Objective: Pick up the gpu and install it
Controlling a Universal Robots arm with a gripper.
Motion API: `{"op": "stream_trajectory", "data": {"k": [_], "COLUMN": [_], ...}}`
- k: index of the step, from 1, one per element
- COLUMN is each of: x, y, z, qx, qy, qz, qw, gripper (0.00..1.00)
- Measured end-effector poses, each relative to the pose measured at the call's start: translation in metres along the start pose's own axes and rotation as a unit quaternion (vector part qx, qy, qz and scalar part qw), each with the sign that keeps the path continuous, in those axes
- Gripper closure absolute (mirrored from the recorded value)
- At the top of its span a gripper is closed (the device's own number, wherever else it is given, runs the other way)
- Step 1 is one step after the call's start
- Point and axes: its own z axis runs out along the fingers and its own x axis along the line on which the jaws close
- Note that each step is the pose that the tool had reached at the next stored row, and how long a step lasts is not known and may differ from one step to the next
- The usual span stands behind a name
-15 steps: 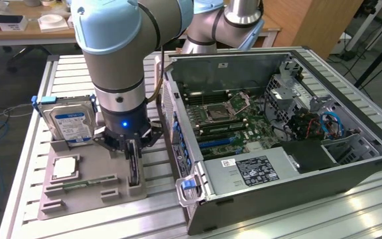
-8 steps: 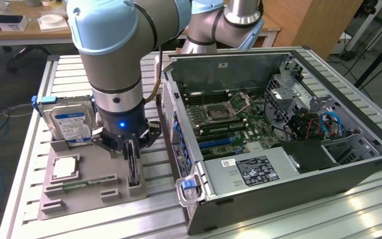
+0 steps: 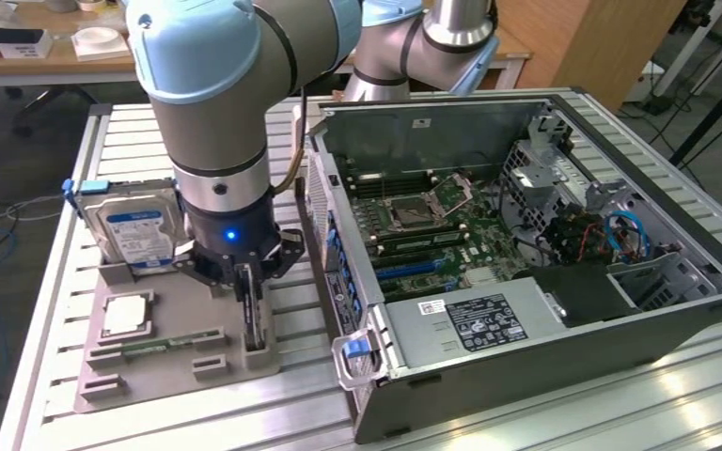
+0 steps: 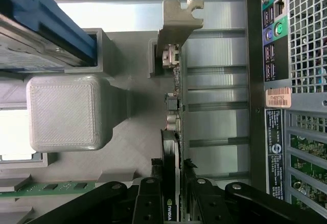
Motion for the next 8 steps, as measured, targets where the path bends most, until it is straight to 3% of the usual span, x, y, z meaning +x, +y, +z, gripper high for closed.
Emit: {"op": "stream_trajectory", "data": {"k": [8], "x": [0.0], "y": [0.0], "z": [0.0], "qx": [0.0], "qy": [0.0], "qz": [0.0], "qw": [1.0], "gripper": [0.74]}}
